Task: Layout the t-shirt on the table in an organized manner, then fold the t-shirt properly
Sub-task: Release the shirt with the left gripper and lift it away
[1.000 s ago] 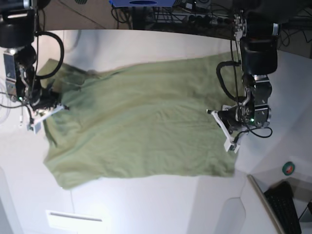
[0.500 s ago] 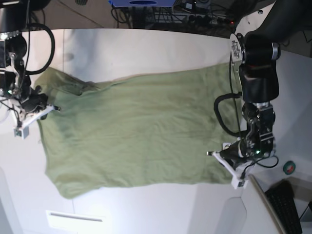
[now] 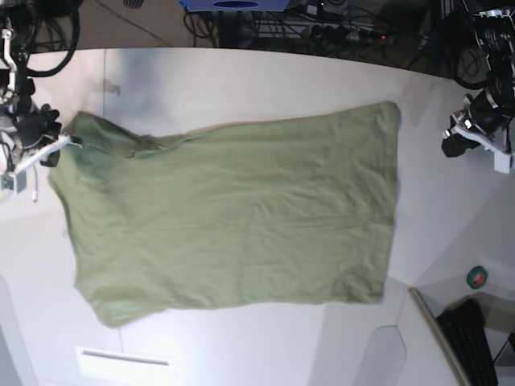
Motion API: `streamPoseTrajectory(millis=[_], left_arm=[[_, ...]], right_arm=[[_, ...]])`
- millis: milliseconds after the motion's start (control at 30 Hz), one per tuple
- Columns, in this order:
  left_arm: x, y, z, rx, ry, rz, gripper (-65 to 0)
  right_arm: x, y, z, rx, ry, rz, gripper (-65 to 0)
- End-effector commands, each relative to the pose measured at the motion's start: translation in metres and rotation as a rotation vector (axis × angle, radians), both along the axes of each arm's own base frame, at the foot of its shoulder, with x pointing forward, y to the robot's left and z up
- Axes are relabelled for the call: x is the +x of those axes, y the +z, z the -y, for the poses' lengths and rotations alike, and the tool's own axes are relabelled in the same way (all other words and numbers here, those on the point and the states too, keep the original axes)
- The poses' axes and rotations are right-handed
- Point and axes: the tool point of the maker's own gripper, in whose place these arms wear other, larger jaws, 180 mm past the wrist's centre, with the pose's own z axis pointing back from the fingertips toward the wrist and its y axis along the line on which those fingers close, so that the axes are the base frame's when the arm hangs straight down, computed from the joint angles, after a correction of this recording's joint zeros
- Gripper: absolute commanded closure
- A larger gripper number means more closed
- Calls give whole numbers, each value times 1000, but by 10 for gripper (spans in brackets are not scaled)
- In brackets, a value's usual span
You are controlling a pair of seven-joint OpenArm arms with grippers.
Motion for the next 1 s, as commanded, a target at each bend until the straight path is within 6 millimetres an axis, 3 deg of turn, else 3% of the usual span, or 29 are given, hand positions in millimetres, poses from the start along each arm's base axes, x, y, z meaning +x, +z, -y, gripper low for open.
streamPoseTrajectory(millis=[0,167,333,433,567,800,967], left_arm=[[2,13,-7,14,-7,47,0],[-23,10,-15,11,28,51,0],[-29,10,-19,19,34,43,0],[-31,10,-20,21,33,38,0],[-33,8,-21,27,32,29,0],[-37,-5,-34,173,0,-75,0],[-35,-4,-34,173,0,-70,0]], right_arm=[[13,5,-4,3,25,28,0],[42,-20,-37,52,109,-105,0],[73,-27,-67,44,211,-149,0],[79,-41,-76,25,252,-200,0],[66,-55,-81,10,284,-254,0],[27,-75,-83,26,290,-320,0],[-5,-69,-104,54,339,-305,0]])
